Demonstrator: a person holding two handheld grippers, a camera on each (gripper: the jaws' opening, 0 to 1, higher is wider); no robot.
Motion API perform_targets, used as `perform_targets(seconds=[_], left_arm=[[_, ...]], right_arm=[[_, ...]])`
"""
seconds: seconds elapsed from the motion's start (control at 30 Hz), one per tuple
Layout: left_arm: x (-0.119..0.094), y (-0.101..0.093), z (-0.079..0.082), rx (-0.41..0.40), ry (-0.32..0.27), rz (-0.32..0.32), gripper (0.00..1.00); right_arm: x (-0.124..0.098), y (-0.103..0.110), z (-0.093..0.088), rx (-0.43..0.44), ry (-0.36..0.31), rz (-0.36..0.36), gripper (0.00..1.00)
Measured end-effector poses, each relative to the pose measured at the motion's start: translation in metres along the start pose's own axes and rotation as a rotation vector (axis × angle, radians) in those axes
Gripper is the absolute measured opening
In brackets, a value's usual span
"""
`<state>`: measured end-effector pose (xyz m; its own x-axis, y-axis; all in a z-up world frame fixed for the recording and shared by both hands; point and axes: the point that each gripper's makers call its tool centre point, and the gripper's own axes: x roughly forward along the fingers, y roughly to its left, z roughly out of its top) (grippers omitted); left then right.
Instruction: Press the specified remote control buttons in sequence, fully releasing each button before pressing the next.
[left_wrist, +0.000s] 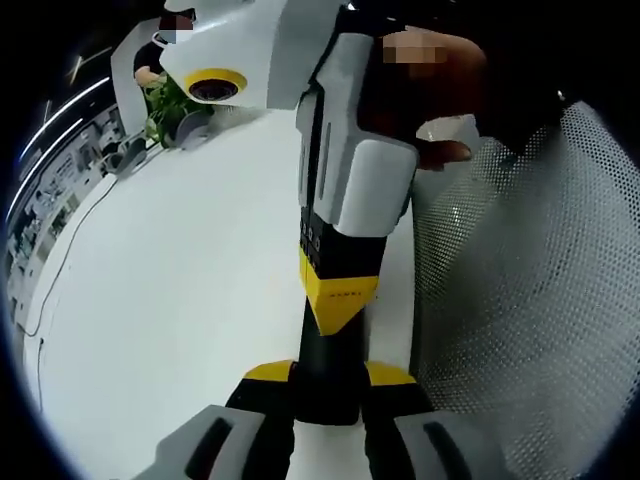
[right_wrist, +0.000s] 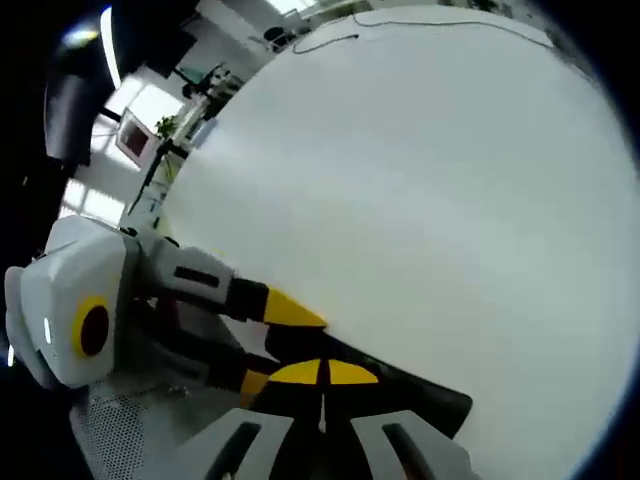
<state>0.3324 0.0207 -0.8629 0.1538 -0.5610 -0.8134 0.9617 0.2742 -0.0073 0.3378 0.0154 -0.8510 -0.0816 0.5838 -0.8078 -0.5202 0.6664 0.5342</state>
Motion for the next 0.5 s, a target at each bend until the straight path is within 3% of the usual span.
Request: perform_targets(seconds=[0.3,0.5], left_arm=[[0.000,0.000,0.000,0.001,-0.001,0.000,0.25],[0.000,0.000,0.000,0.004,0.000,-0.001,0.25]], right_arm=[[-0.006,-0.006,0.003,0.056,-0.019,-0.004,0.00],[-0.001,0.006,-0.002,0.030,0.008,0.032,0.00]])
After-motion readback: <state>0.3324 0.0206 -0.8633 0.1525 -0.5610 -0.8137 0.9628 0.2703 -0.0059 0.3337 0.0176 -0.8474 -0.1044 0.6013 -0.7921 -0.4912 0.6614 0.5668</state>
